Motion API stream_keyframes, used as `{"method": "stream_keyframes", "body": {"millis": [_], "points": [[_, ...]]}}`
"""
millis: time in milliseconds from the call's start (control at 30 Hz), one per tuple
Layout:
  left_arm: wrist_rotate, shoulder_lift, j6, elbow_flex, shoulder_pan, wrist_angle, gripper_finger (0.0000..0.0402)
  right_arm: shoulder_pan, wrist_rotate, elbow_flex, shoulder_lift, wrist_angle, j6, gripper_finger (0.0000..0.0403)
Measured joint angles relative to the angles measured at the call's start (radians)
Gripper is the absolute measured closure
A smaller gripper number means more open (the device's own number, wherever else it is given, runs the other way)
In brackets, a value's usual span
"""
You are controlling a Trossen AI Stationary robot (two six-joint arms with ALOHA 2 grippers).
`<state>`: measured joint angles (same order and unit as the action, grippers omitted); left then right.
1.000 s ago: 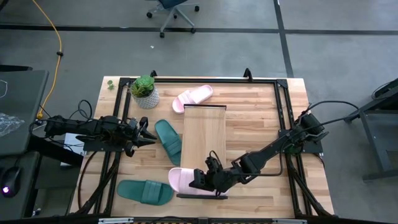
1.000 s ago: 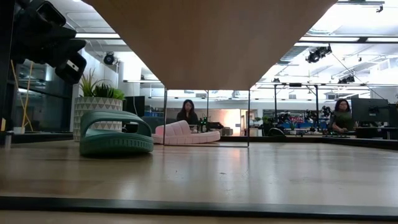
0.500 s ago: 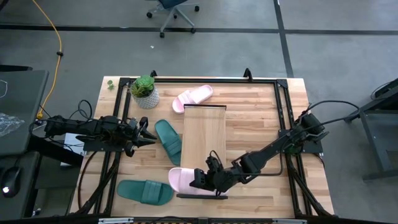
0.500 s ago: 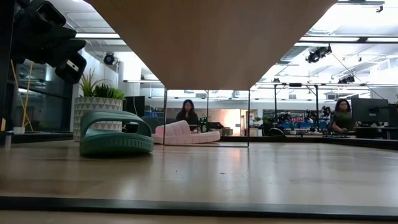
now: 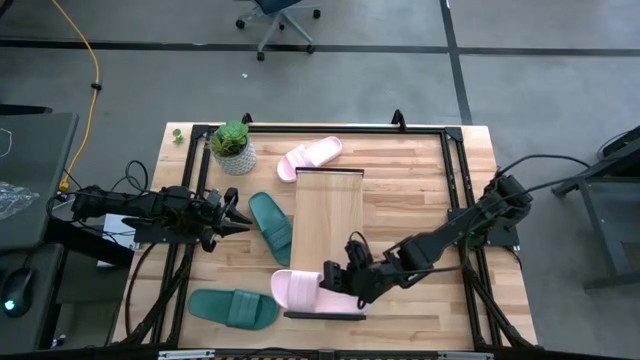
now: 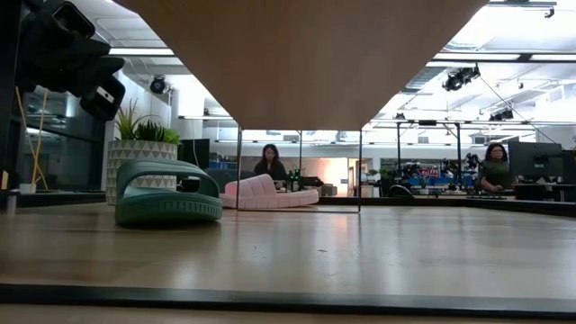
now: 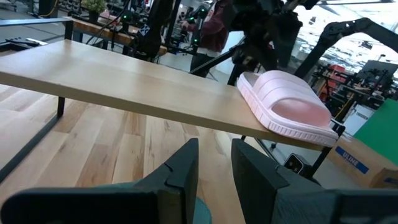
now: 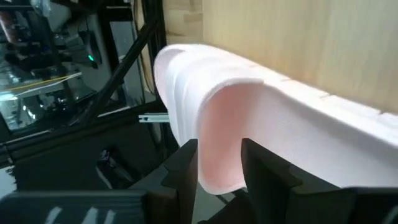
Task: Pick and place slides into the shelf
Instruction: Put the pink slides on the shelf
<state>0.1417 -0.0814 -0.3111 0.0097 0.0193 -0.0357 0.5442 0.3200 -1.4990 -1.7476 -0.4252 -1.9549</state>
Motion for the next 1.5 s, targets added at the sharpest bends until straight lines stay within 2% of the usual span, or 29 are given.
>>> {"method": "stream_keyframes", "body": {"millis": [233, 533, 867, 1100, 1333, 1500], "points": [[0.000, 0.000, 0.000, 0.000, 0.000, 0.001, 0.0316, -0.009, 0.060, 0.000, 0.050, -0.112, 0.050, 0.0288], [-0.002, 0.000, 0.000, 0.000, 0.000, 0.001, 0.0316, -0.041, 0.197, 0.000, 0.108, -0.262, 0.188, 0.0288], [-0.056, 0.000, 0.000, 0.000, 0.000, 0.000, 0.0316, -0.086, 0.208, 0.000, 0.162, -0.349, 0.340, 0.0288], [-0.119, 0.000, -0.013, 0.000, 0.000, -0.001, 0.0316, -0.109, 0.276, 0.000, 0.234, -0.358, 0.532, 0.0288], [-0.188, 0.000, -0.084, 0.000, 0.000, 0.000, 0.0316, -0.163, 0.272, -0.001, 0.341, -0.427, 0.724, 0.0288], [-0.265, 0.000, -0.148, 0.000, 0.000, 0.000, 0.0316, -0.246, 0.253, -0.001, 0.433, -0.483, 0.888, 0.0288]]}}
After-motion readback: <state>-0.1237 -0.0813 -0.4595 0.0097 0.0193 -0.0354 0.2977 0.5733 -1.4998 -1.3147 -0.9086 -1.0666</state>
